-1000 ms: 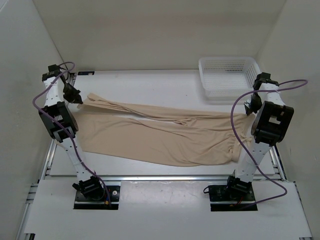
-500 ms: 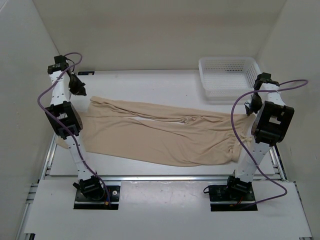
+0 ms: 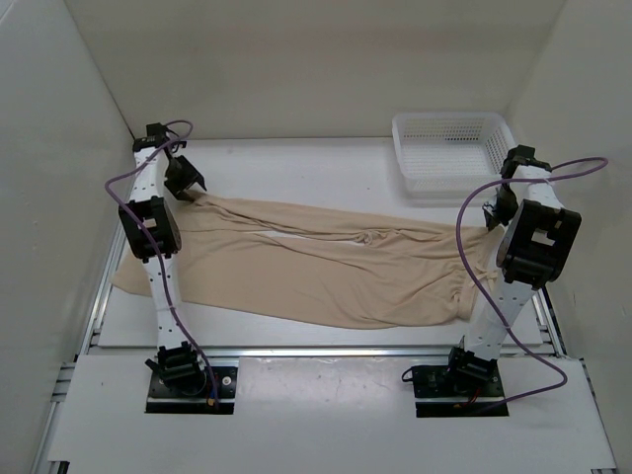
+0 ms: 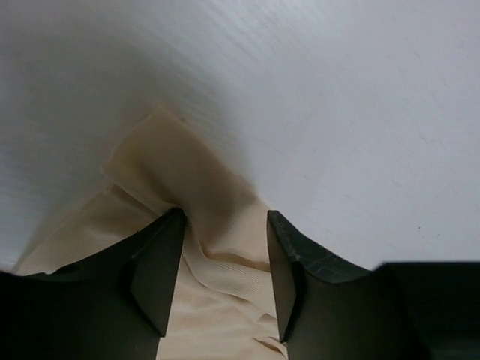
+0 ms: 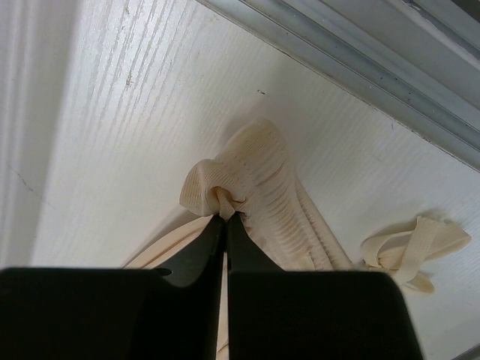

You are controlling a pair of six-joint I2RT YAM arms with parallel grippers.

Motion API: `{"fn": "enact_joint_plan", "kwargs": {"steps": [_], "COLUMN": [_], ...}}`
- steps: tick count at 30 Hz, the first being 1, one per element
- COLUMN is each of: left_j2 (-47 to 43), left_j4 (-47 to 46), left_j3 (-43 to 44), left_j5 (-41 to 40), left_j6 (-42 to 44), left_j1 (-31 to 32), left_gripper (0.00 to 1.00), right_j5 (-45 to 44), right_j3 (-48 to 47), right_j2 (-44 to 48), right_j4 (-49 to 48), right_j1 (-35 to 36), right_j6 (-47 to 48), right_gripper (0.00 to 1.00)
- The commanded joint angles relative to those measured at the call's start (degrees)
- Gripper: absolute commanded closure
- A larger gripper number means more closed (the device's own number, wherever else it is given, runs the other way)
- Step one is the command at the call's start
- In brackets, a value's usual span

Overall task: Fold and stack the trousers
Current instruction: Flatten the trousers out

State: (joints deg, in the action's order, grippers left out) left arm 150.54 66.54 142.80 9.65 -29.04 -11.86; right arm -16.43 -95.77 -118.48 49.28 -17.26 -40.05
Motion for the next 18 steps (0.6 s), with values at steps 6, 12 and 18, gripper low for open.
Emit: {"fn": "enact_joint_plan", "kwargs": {"steps": [6, 12, 18], "left_j2": [-4.4, -12.5, -21.7], "left_j4": [-1.7, -2.2, -2.2], "left_j3": [0.6, -2.6, -3.4], "left_j5": [-1.1, -4.2, -5.8], "left_j6": [-1.5, -1.0, -0.4], "left_j1": [0.9, 0.9, -1.1], "left_gripper": [0.9, 0.9, 0.9], "right_j5": [-1.9, -2.5, -3.0], "right_j3": [0.4, 0.9, 1.5], "right_j2": [2.6, 3.2, 7.5], "right_j4": [-0.2, -0.2, -0.2], "right_j1": [-0.8, -0.8, -0.8], "right_j6": [-0.1, -0.1, -0.1], "right_gripper": [1.0, 1.0, 1.0]}}
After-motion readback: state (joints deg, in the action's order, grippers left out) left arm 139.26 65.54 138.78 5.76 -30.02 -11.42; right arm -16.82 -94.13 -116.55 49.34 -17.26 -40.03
